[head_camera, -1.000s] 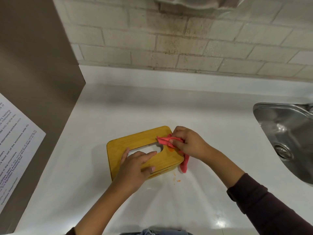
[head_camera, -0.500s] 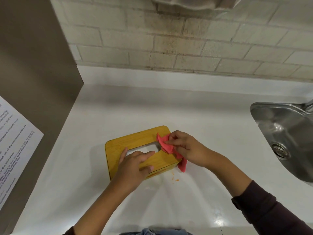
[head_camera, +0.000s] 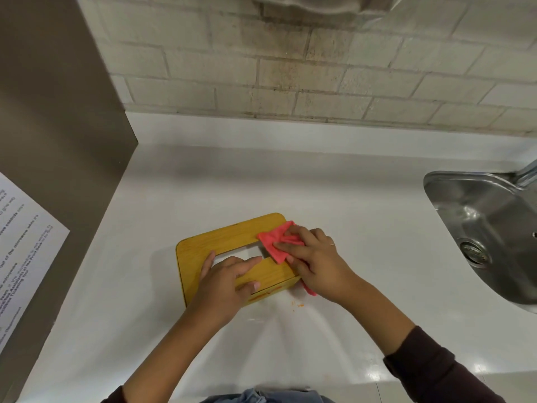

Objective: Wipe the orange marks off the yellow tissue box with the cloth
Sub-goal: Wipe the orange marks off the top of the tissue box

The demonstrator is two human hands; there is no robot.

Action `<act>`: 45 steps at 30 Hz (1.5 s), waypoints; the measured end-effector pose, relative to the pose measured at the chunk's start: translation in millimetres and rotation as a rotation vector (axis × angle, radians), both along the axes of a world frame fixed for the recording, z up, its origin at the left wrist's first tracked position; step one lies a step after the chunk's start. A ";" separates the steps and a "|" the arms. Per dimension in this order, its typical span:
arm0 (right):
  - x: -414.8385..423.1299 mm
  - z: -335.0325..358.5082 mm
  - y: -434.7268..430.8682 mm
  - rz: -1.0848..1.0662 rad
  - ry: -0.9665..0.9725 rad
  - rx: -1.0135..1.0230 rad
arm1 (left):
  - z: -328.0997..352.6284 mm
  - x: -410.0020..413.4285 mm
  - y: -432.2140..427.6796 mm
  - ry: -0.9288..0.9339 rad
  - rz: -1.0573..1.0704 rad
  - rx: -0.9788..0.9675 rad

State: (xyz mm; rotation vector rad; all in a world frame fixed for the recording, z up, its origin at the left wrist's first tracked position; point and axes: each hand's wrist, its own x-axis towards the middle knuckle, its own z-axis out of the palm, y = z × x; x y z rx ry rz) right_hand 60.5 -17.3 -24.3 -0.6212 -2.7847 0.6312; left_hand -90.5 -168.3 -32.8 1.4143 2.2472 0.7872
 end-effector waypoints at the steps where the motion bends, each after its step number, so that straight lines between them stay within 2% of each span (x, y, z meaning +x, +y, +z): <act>1: 7.6 0.6 -1.4 0.024 -0.010 -0.014 | 0.3 0.4 -0.2 0.001 0.002 0.003; 4: 26.3 1.4 2.9 0.075 0.019 -0.080 | 1.6 0.9 0.2 -0.014 0.007 0.005; 10: -1.7 3.4 1.2 -0.044 0.112 -0.036 | 2.8 0.6 0.2 -0.010 0.002 0.012; 14: 1.8 6.0 -8.6 0.014 0.078 0.048 | 1.6 1.1 0.3 -0.004 0.006 0.011; 17: 18.2 9.3 -4.1 0.095 0.048 0.008 | 0.6 1.0 0.7 -0.008 0.009 0.008; 19: 20.7 11.9 4.7 0.066 0.069 -0.038 | 0.1 0.5 0.4 -0.010 0.004 0.011; 22: 6.2 15.7 9.0 0.007 0.069 -0.011 | -0.2 0.4 -0.2 -0.012 -0.006 0.018; 26: -8.3 15.1 -7.3 0.043 0.046 0.049 | -0.6 0.6 -0.1 -0.005 -0.001 0.017; 30: 12.5 16.5 -5.4 0.116 0.013 -0.022 | -0.9 0.8 -0.4 -0.010 -0.003 0.019; 33: 21.4 19.2 7.2 0.077 -0.009 -0.103 | -1.4 -0.2 -0.6 -0.014 -0.010 0.021; 45: -44.0 7.9 31.8 -0.049 0.106 -0.030 | -3.0 -0.7 -1.0 0.009 -0.021 0.026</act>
